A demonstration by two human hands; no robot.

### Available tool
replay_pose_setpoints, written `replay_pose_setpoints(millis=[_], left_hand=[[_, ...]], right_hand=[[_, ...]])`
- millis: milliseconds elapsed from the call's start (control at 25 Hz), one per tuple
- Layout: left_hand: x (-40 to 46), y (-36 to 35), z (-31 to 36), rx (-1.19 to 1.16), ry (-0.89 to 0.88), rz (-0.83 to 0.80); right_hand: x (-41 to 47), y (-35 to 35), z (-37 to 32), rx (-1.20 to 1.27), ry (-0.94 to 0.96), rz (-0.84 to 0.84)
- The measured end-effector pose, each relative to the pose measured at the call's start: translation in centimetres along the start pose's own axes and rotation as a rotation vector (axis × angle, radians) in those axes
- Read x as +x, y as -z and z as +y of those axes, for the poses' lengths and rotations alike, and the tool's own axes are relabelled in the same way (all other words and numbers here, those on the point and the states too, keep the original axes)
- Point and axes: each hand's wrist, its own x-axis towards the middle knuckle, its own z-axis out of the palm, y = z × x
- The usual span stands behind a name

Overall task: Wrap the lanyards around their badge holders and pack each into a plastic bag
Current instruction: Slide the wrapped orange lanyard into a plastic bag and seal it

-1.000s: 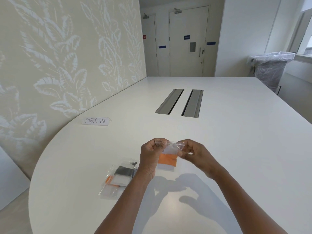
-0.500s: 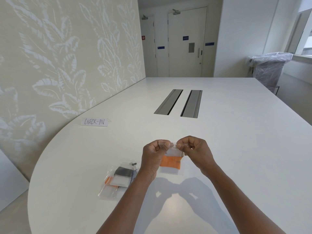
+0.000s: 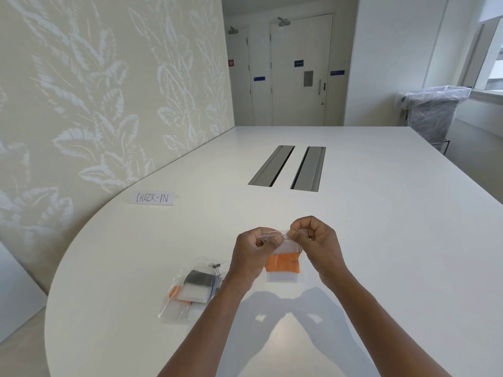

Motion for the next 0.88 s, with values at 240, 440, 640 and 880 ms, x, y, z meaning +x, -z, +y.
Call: replay_pose_setpoints(millis=[240, 440, 640, 880], left_hand=[[-0.3, -0.1, -0.4, -0.089, 0.03, 0.019], [0.0, -0.5, -0.6, -0.222, 0.086, 0.094], [-0.5, -0.7, -0.8, -0.229, 0.071, 0.085], [-0.5, -1.3, -0.5, -0.21, 0.063, 0.124]], right_hand=[[0.1, 0.0, 0.1, 0.048, -0.024, 0.006], [0.4, -0.1, 0.0, -0.011, -0.082, -0.006], [0.2, 0.0, -0.1, -0.077, -0.162, -0.121], [0.4, 0.0, -0.8, -0.111, -0.187, -0.121]])
